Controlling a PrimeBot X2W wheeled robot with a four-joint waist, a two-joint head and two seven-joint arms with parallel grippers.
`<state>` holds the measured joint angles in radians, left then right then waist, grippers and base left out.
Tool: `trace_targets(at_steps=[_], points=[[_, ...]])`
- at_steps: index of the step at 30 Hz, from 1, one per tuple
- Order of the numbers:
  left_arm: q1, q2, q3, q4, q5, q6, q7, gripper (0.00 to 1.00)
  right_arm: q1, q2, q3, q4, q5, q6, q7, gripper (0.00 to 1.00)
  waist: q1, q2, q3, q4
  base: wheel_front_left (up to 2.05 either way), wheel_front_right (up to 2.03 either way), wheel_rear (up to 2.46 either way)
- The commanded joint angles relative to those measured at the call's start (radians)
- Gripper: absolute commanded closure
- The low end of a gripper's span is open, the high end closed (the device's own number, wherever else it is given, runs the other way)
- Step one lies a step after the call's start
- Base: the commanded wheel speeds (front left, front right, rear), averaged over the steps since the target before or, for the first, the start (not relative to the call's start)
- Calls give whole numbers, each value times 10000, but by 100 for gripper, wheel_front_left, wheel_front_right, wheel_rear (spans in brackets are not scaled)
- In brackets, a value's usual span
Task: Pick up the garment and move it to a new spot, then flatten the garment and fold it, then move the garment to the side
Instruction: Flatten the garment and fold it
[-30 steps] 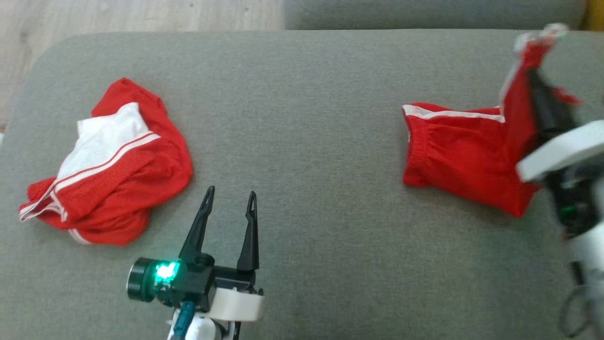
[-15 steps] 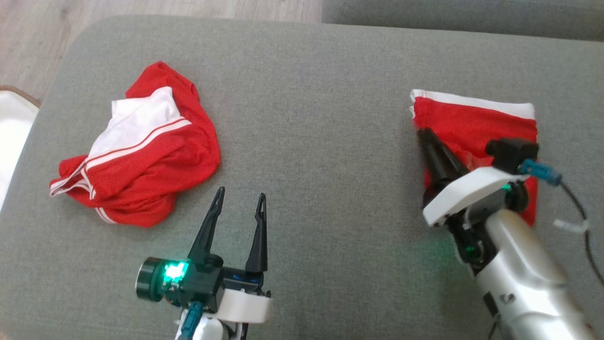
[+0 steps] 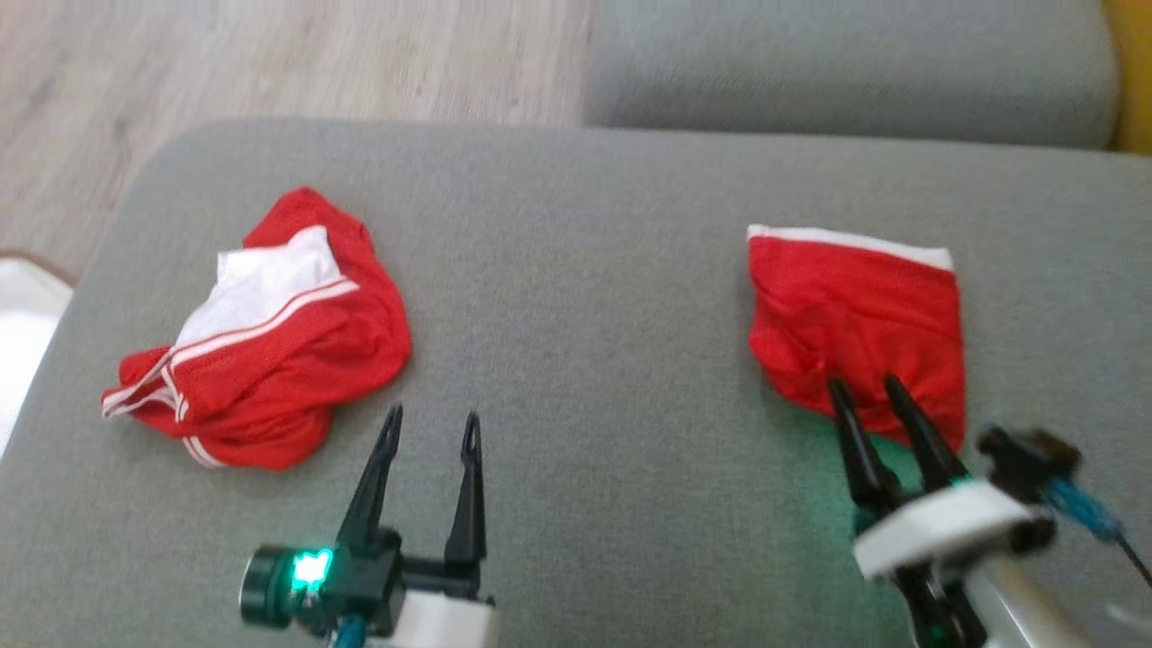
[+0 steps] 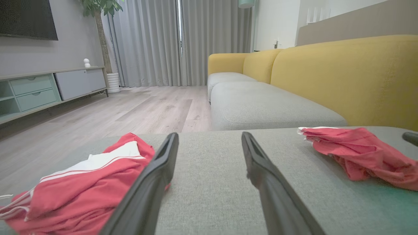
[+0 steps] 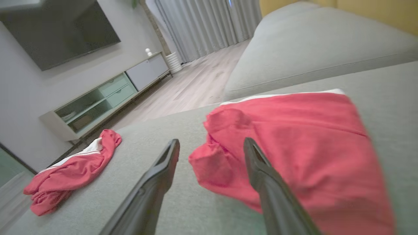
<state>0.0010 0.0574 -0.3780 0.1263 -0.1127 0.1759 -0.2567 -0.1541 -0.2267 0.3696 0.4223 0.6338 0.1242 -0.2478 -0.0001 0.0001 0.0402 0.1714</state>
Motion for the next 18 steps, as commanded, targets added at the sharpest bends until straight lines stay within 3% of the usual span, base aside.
trace_targets(at_steps=[1,4,5,6,7,12,18], points=[[-173,44,404,-292,86,37,-51,0,-48,-55,56,-383,-65,65,-121,0,1,-1,-267,-120,0,0,0],[82,110,542,-393,340,189,-51,0,669,-91,-667,-791,-334,65,-133,0,1,-1,-447,-137,0,0,0],[149,114,566,-439,413,232,-51,0,816,-97,-926,-903,-437,65,-134,6,1,-1,-469,-122,0,0,0],[208,113,585,-475,475,274,-51,0,930,-111,-1149,-972,-539,65,-135,87,1,-1,-493,-87,0,0,0],[254,110,579,-507,535,295,-51,0,1007,-137,-1299,-992,-630,65,-135,100,1,-1,-496,-42,0,0,0],[278,71,384,-565,692,260,-51,0,571,-480,-1852,-607,-747,65,315,100,1,-1,-363,345,0,0,0],[41,4,125,-682,666,236,-51,0,-823,-1269,-1424,330,140,65,1727,100,1,-1,193,890,0,0,0]])
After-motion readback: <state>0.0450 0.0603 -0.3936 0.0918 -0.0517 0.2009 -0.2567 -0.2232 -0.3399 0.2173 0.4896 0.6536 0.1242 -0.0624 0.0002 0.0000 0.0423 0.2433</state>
